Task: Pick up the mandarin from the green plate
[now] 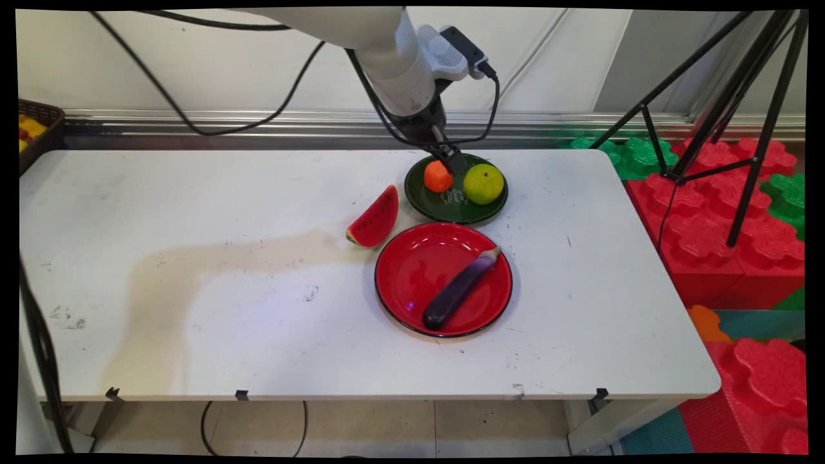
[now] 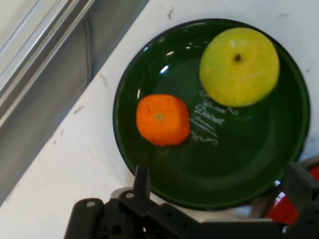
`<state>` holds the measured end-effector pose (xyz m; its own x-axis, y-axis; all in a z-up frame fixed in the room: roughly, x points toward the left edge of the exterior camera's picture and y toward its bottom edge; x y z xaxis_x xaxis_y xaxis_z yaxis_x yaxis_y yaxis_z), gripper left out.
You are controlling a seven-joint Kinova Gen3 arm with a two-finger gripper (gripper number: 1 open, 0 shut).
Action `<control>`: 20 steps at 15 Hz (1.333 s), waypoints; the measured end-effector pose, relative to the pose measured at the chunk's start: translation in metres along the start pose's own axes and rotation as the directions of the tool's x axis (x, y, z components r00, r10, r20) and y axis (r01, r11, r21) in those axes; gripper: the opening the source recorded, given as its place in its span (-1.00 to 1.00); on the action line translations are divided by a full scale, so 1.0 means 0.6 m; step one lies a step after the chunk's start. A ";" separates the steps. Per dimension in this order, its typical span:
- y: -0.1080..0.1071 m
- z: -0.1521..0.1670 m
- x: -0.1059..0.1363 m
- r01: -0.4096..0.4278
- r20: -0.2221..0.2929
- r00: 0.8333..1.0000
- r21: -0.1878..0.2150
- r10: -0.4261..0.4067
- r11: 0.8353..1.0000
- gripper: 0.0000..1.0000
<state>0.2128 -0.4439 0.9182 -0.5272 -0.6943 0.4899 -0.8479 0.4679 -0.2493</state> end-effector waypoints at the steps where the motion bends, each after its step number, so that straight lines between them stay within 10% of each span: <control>1: -0.007 0.018 0.007 -0.002 0.003 1.000 0.003 0.002 1.000 1.00; 20: -0.067 0.262 0.034 0.028 0.107 0.994 -0.010 -0.027 1.000 1.00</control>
<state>0.2275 -0.5631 0.8067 -0.5069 -0.7613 0.4043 -0.8619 0.4533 -0.2270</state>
